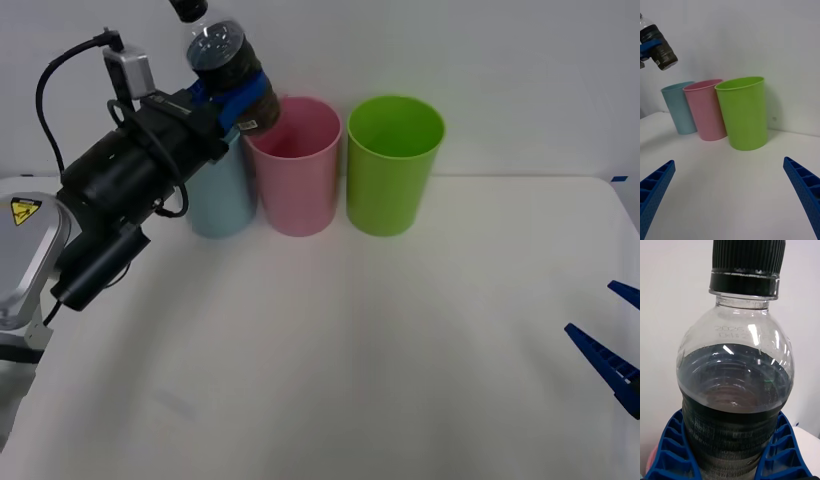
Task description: Grasp the object on the table and drop it into the matching bin: aluminum can to the light blue bin, PET bottle to the pink bin.
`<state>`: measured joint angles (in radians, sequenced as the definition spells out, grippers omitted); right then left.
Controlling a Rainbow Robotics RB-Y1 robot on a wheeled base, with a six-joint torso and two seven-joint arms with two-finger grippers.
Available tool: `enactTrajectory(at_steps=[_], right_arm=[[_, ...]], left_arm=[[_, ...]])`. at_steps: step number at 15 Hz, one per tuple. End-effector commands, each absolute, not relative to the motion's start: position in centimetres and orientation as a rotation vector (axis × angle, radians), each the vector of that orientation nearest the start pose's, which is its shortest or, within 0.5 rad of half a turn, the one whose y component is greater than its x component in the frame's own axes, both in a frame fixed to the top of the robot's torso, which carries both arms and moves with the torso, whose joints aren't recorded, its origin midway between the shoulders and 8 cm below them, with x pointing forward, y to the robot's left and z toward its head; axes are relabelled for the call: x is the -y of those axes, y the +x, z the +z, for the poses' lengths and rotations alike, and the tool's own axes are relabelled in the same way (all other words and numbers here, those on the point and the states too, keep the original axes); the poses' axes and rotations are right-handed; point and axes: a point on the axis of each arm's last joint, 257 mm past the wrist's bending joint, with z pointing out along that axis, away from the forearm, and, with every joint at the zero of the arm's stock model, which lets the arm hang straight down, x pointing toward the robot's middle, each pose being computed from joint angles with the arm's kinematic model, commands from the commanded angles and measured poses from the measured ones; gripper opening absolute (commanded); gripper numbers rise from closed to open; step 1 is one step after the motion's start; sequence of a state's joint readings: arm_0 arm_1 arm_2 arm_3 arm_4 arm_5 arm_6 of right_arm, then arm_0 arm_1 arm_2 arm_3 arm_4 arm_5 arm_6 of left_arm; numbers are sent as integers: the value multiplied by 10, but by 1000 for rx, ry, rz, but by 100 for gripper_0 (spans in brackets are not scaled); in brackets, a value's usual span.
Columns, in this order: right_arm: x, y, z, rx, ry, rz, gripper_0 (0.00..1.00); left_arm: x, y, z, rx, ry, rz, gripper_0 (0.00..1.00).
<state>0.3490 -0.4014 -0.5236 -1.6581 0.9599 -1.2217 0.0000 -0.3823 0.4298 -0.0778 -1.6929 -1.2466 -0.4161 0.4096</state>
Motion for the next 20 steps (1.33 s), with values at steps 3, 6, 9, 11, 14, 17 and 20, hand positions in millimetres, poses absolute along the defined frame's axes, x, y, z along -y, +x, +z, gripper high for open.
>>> enactTrajectory(at_steps=[3, 6, 9, 11, 14, 17, 20], right_arm=[[330, 342, -169, -1441, -465, 567, 100], [330, 342, -169, -1441, -465, 567, 100], [330, 342, -169, -1441, -465, 567, 100], [330, 342, -169, -1441, -465, 567, 100], [330, 342, -169, -1441, -465, 567, 100], [330, 342, -169, -1441, -465, 567, 100], [330, 342, -169, -1441, -465, 567, 100]], left_arm=[[-87, 601, 31, -1221, 396, -635, 0], [-79, 620, 33, -1229, 387, -597, 0], [-75, 634, 32, -1240, 381, -550, 0], [-71, 637, 32, -1239, 378, -542, 0], [-67, 637, 34, -1233, 379, -535, 0], [-65, 638, 35, -1230, 376, -529, 4], [-67, 638, 35, -1230, 367, -530, 64]])
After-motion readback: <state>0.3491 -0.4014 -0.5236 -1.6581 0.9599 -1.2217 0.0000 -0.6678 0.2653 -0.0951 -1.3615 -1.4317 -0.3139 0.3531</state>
